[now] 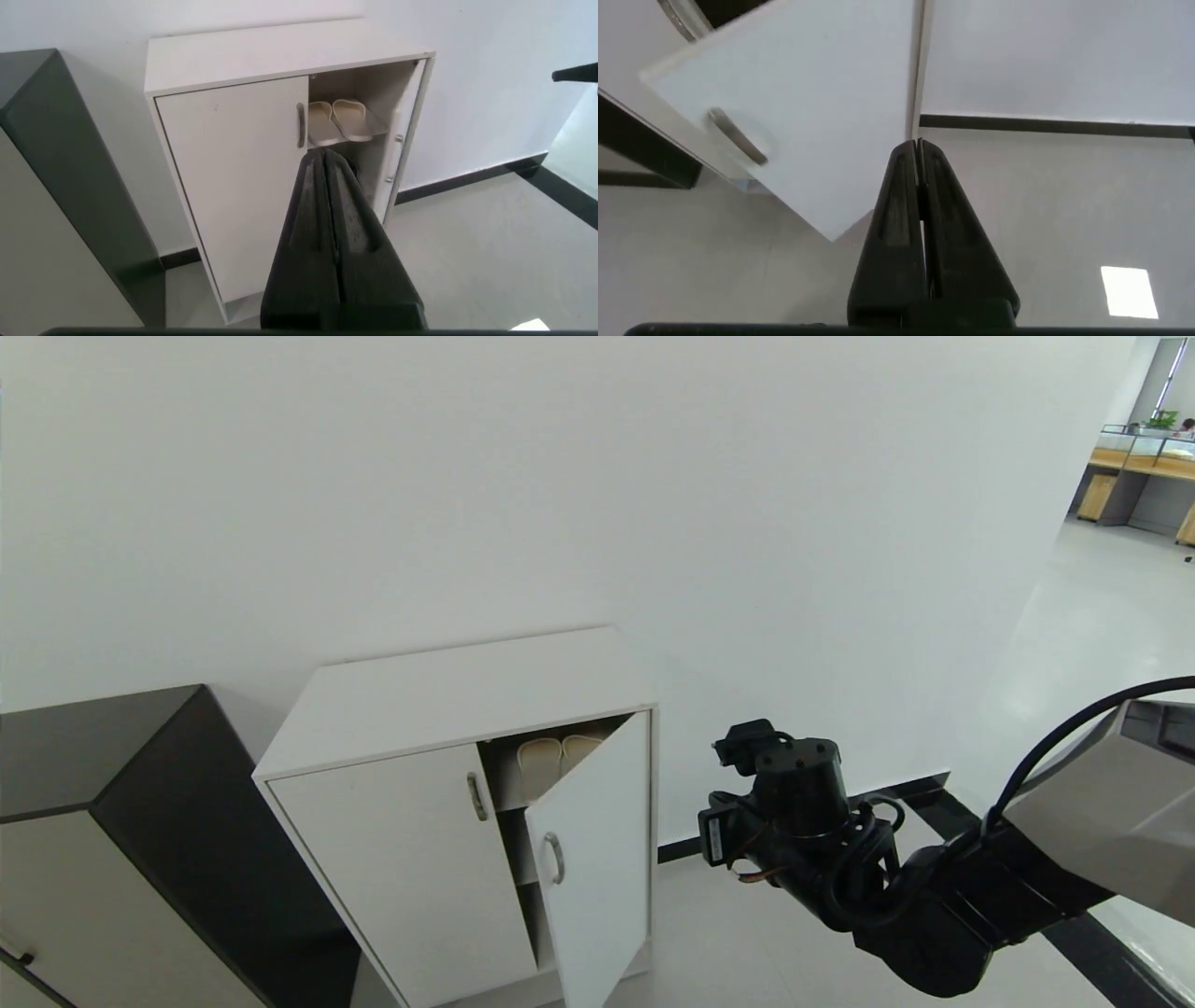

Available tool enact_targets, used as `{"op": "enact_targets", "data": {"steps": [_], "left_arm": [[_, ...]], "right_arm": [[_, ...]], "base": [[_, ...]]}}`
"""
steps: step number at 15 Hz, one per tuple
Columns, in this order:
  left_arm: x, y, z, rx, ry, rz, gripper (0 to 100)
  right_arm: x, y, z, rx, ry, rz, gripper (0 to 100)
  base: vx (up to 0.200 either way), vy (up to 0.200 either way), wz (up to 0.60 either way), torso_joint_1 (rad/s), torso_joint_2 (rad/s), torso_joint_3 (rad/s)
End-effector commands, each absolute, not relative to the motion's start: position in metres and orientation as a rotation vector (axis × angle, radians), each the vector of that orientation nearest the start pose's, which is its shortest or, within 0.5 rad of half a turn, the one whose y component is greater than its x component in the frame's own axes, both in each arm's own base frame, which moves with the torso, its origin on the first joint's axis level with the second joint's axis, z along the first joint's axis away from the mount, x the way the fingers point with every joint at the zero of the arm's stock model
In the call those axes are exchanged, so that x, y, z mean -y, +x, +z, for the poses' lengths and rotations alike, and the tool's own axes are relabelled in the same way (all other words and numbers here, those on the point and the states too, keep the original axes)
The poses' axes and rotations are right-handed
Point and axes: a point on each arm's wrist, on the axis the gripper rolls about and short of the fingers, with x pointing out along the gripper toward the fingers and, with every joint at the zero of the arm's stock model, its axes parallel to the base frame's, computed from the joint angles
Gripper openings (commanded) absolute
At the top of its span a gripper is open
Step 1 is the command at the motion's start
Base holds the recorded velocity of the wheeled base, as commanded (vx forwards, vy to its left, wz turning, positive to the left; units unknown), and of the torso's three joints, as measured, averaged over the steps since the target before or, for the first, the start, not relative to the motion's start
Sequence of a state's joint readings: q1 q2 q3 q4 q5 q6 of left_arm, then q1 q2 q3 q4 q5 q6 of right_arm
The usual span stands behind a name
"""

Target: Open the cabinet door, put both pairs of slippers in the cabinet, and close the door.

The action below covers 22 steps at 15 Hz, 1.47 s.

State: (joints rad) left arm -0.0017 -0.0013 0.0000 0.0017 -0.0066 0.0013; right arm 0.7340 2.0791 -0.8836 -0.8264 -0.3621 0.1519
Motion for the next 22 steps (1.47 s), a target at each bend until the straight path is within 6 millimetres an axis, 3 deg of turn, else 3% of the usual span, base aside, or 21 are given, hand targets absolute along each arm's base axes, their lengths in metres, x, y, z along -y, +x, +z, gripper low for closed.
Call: {"op": "enact_targets", "data": {"steps": [1, 6, 14, 17, 20, 22], "left_arm": [[0.0, -0.023, 0.075, -0.002, 0.002, -0.009, 0], [0.0, -0.023, 0.075, -0.002, 0.002, -0.008, 0], [0.0, -0.023, 0.075, -0.002, 0.002, -0.008, 0], [0.0, -0.023, 0.076, 0.0, 0.002, -0.008, 0], [0.0, -0.023, 0.075, -0.002, 0.002, -0.008, 0], [0.0, -0.023, 0.075, -0.002, 0.002, -0.008, 0]], "right_arm": [[-0.245, 0.283, 0.09, -0.345, -0.046, 0.343, 0], [-0.245, 0.282, 0.083, -0.36, -0.055, 0.344, 0], [-0.241, 0.276, 0.071, -0.38, -0.079, 0.374, 0], [-0.238, 0.27, 0.051, -0.388, -0.086, 0.443, 0], [-0.224, 0.262, 0.01, -0.354, -0.127, 0.59, 0], [-0.213, 0.264, -0.004, -0.3, -0.137, 0.645, 0]], "base": [[0.0, 0.0, 0.6, 0.002, 0.01, 0.002], [0.0, 0.0, 0.6, 0.005, 0.01, 0.001], [0.0, 0.0, 0.0, 0.0, 0.0, 0.0], [0.0, 0.0, 0.0, 0.0, 0.0, 0.0], [0.0, 0.0, 0.0, 0.0, 0.0, 0.0], [0.0, 0.0, 0.0, 0.0, 0.0, 0.0]]}}
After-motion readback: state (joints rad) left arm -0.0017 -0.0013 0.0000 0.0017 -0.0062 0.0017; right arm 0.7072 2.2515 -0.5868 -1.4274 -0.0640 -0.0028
